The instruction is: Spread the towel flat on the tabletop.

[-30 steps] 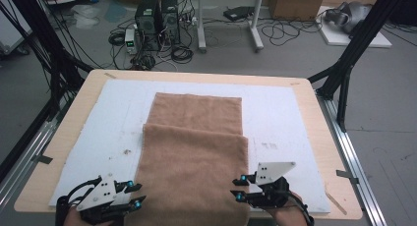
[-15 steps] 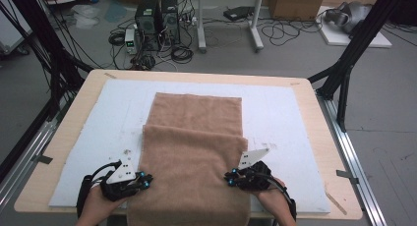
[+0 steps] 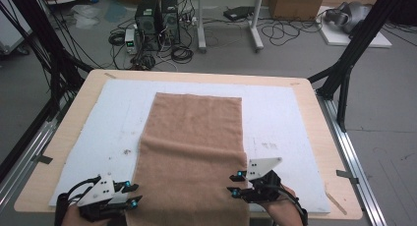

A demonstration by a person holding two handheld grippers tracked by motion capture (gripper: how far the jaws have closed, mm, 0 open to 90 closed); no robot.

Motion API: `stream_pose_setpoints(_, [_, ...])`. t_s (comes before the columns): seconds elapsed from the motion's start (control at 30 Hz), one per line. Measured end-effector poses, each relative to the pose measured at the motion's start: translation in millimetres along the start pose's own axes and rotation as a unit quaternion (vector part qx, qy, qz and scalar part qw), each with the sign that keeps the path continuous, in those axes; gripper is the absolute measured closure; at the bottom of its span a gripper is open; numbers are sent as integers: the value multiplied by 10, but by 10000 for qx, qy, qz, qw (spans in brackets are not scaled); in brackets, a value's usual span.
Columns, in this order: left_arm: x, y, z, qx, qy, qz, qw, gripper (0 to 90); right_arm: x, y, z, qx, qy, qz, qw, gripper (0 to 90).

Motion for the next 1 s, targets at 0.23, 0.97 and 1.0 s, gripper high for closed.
stream_pose_setpoints(0.23, [-40, -191, 90, -124, -78, 153, 9998, 783, 99, -276, 138, -225, -183, -28, 9996, 730])
stream_pose_setpoints(0.97, [181, -66, 218, -106, -355, 120, 9992, 809, -132, -165, 255, -403, 179, -308, 9986, 751])
stream_pose_setpoints(1.0, [192, -69, 216, -86, -391, 75, 9992, 832, -131, -159, 265, -387, 167, -356, 9985, 816])
Point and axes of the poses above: each handheld gripper's, and its own axes: y roughly backward along the jaws, z roughly out of its underside, x roughly to its right, the point moved 5 cm from there along -y, roughly forward along the jaws, and after that the axes turned 8 degrees about -x, right-handed, at the moved point
